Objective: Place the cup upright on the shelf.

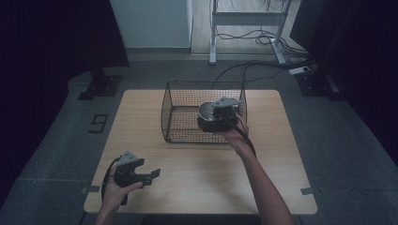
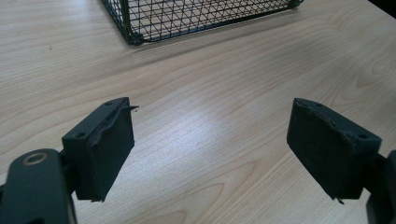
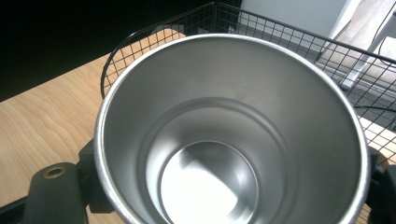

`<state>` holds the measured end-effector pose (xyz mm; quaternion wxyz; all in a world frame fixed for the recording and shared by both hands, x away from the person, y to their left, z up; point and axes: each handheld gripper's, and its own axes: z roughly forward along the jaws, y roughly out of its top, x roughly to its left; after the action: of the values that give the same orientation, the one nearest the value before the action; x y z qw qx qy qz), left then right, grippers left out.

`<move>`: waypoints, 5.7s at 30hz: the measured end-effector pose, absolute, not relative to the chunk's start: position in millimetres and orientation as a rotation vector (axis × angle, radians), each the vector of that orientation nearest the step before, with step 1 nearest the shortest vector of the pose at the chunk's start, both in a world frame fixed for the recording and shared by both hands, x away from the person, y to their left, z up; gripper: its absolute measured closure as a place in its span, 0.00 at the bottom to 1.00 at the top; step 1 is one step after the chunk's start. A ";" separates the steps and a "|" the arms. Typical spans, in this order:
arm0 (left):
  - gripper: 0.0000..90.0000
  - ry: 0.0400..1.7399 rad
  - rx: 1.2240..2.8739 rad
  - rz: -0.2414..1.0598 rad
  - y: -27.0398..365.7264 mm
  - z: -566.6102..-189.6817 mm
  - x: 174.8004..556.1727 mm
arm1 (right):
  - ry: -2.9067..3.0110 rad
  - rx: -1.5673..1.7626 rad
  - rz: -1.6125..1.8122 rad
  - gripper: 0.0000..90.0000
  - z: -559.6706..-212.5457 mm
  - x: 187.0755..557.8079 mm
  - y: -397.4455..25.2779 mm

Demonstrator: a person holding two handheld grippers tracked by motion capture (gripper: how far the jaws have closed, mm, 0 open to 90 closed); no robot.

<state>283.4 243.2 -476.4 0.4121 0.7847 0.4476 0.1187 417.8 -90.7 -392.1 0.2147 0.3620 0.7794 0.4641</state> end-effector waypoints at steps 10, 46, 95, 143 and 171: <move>0.17 1.126 1.969 0.301 244.2 -476.0 283.2 | 2.174 1.004 1.266 0.20 -388.0 431.0 -87.1; 0.17 1.114 1.962 0.296 242.4 -474.5 281.9 | 2.238 1.032 1.189 0.20 -396.6 492.3 -73.8; 0.17 1.121 1.960 0.297 246.9 -476.8 284.1 | 2.321 1.119 1.073 0.20 -451.0 564.7 -74.2; 0.17 1.122 1.959 0.303 249.1 -476.6 283.9 | 2.435 1.203 0.897 0.20 -487.4 579.6 -67.7; 0.17 1.121 1.955 0.308 249.9 -475.5 283.0 | 2.469 1.215 0.803 0.14 -488.8 577.0 -74.5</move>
<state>283.0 249.9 -475.5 0.4201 0.7799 0.4473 0.1230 577.0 -74.5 -488.8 0.1373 0.4198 0.8531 0.2776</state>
